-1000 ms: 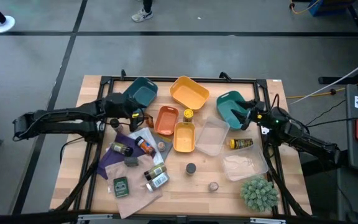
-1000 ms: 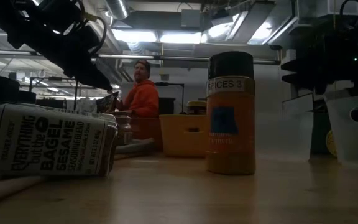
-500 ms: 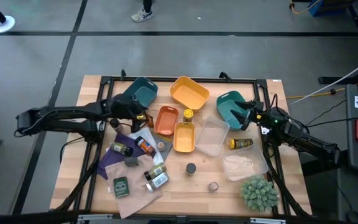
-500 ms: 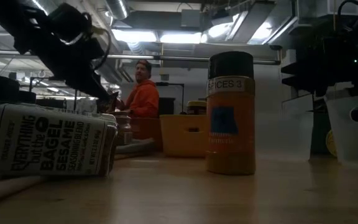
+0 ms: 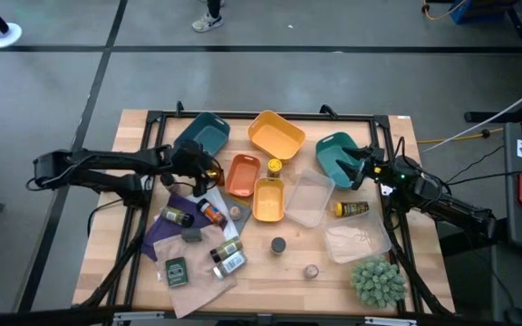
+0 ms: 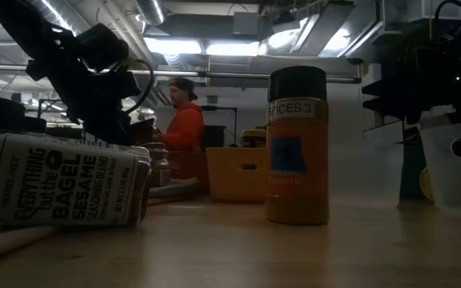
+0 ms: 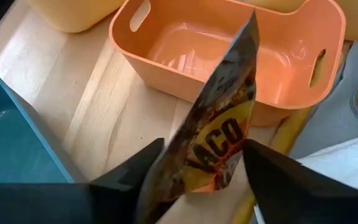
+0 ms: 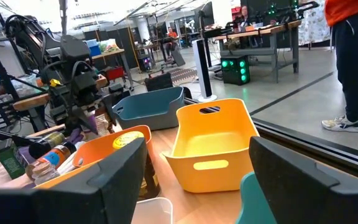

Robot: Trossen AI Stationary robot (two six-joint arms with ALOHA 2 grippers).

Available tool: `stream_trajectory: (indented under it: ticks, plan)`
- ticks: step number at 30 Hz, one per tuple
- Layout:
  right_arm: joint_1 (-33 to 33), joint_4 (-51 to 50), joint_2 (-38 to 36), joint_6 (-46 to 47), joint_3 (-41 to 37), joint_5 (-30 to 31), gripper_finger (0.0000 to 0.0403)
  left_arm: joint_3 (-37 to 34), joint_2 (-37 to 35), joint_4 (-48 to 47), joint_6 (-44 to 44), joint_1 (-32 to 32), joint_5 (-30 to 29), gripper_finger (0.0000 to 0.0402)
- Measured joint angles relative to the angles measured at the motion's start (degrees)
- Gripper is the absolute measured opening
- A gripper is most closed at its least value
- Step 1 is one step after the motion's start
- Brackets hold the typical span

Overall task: Sort spices by type
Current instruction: Put the orange seasoning bag into the dark blue bin

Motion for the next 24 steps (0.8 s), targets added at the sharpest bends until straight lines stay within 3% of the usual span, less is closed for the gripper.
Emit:
stream_trajectory:
  ticks: [10, 16, 24]
  plan:
    - [0.0, 0.0, 0.0, 0.0, 0.0, 0.0, 0.0285, 1.8, 0.0, -0.7, -0.5, 0.1, 0.0, 0.0012]
    - [0.0, 0.0, 0.0, 0.0, 0.0, 0.0, 0.0285, 9.2, -0.1, -5.8, 1.1, 0.1, -0.5, 0.0009]
    - [0.0, 0.2, 0.0, 0.0, 0.0, 0.0, 0.0285, 20.0, -0.1, -13.2, 5.5, 3.0, -6.0, 0.0006]
